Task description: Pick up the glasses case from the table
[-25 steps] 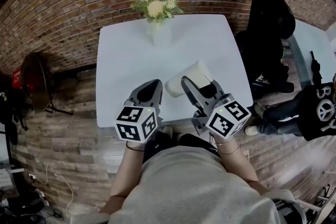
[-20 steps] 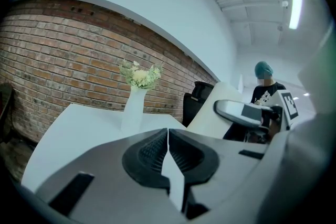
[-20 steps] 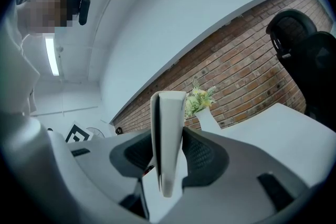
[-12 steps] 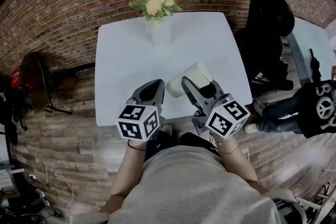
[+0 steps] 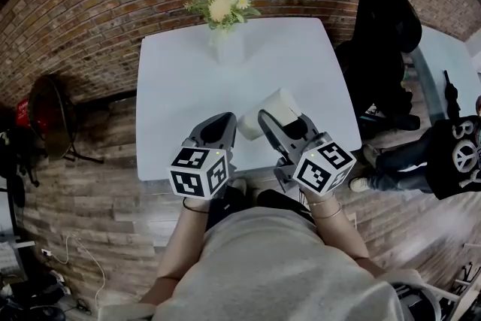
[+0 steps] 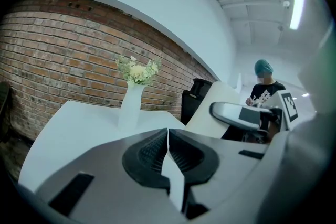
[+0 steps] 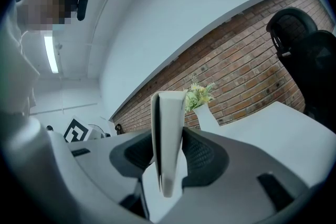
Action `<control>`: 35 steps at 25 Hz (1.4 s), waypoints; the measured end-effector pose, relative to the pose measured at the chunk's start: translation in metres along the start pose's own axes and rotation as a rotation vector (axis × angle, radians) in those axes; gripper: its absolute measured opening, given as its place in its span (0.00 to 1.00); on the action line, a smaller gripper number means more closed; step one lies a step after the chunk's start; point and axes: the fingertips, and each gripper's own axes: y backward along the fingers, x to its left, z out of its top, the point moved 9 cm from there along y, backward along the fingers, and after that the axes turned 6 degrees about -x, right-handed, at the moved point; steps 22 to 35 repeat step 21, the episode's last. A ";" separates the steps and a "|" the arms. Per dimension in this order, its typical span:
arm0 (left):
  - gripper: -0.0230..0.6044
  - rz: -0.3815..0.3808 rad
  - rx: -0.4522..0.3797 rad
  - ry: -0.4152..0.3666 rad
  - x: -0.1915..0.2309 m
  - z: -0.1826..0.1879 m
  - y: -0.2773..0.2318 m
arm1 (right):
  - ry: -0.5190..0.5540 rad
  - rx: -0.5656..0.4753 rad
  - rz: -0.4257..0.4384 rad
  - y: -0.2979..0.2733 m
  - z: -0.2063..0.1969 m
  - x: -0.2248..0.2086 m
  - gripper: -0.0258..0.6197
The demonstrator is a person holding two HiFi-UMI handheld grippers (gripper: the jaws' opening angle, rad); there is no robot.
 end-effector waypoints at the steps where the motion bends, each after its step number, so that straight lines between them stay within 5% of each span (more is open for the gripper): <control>1: 0.05 -0.001 0.002 0.000 0.000 0.000 0.000 | 0.000 0.001 -0.001 0.000 0.000 -0.001 0.27; 35: 0.05 0.008 0.017 0.010 -0.002 -0.002 0.003 | -0.023 0.019 0.013 -0.004 0.000 -0.005 0.27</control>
